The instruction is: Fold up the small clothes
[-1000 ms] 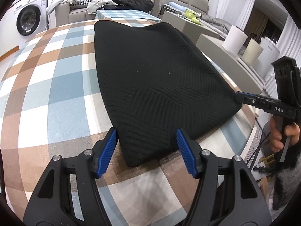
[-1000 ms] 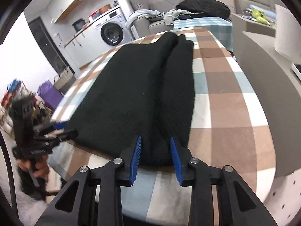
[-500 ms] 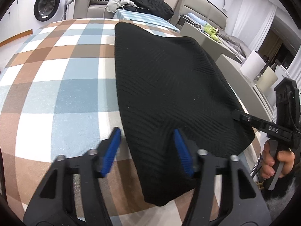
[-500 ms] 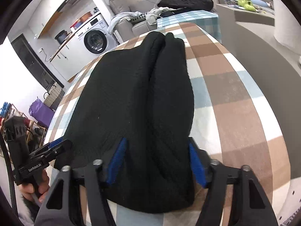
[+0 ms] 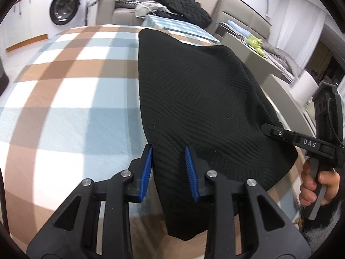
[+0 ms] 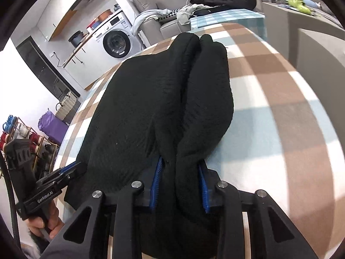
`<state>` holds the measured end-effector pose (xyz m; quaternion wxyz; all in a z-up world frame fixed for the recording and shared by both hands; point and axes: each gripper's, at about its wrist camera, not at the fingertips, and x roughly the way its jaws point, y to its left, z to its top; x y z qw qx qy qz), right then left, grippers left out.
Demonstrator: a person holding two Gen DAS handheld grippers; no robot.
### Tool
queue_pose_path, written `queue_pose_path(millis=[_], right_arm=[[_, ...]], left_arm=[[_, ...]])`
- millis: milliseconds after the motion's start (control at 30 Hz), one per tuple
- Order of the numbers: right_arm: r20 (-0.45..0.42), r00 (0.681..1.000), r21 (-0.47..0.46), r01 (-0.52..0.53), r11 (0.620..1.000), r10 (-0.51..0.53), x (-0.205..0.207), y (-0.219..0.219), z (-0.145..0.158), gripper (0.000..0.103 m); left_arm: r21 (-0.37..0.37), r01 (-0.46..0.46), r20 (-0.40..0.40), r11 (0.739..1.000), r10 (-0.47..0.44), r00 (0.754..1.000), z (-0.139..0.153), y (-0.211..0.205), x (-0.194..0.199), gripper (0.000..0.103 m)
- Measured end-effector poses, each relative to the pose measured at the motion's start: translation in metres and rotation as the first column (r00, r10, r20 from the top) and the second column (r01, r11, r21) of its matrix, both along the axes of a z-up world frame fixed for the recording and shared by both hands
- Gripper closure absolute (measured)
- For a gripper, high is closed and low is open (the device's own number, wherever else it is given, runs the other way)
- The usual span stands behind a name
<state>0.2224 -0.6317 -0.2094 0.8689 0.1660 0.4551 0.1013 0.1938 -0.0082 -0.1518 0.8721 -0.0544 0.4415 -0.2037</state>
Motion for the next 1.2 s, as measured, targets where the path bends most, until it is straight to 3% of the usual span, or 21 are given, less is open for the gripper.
queue_pose_path(millis=[233, 367, 500, 667, 800, 933, 967, 1000, 1033, 1100, 1200], right_arm=[[0.01, 1.0, -0.047, -0.02, 0.999, 0.021, 0.031, 0.038, 0.003, 0.072], [0.013, 1.0, -0.065, -0.015, 0.998, 0.015, 0.026, 0.037, 0.005, 0.068], [0.021, 1.0, -0.04, 0.016, 0.999, -0.016, 0.004, 0.01, 0.011, 0.061], [0.038, 0.998, -0.003, 0.058, 0.998, -0.058, -0.02, -0.011, 0.021, 0.059], [0.047, 0.994, 0.083, 0.096, 0.992, -0.1, -0.009, -0.021, 0.024, 0.059], [0.01, 0.997, 0.122, 0.069, 0.99, -0.071, 0.015, -0.011, 0.013, 0.06], [-0.001, 0.998, 0.13, 0.055, 0.99, -0.055, 0.02, -0.008, 0.009, 0.068], [-0.004, 0.999, 0.128, 0.046, 0.991, -0.045, 0.023, -0.005, 0.009, 0.086], [0.025, 0.998, 0.115, 0.048, 0.992, -0.051, 0.021, -0.003, 0.014, 0.091], [0.069, 0.997, 0.064, 0.037, 0.997, -0.041, 0.016, 0.002, 0.023, 0.096], [0.01, 0.998, -0.049, 0.069, 0.996, -0.068, 0.016, 0.003, 0.016, 0.096]], left_arm=[[0.006, -0.093, 0.003, 0.996, 0.093, 0.996, -0.001, 0.027, 0.026, 0.075], [0.012, -0.094, 0.007, 0.996, 0.094, 0.996, -0.001, 0.03, 0.022, 0.075], [0.036, -0.08, 0.025, 0.996, 0.08, 0.997, 0.0, 0.03, 0.01, 0.075], [0.024, -0.084, 0.032, 0.996, 0.083, 0.996, 0.002, 0.033, 0.0, 0.075], [0.022, -0.08, 0.033, 0.997, 0.079, 0.996, 0.003, 0.031, -0.001, 0.075], [0.02, -0.083, 0.03, 0.996, 0.082, 0.996, 0.002, 0.031, -0.001, 0.075], [0.022, -0.084, 0.03, 0.996, 0.083, 0.996, 0.003, 0.031, -0.001, 0.075], [0.021, -0.083, 0.03, 0.996, 0.082, 0.996, 0.002, 0.031, -0.001, 0.075], [0.021, -0.083, 0.03, 0.996, 0.082, 0.996, 0.002, 0.031, -0.001, 0.075], [0.023, -0.084, 0.031, 0.996, 0.084, 0.996, 0.002, 0.031, 0.0, 0.075], [0.023, -0.084, 0.03, 0.996, 0.083, 0.996, 0.002, 0.031, -0.001, 0.075]])
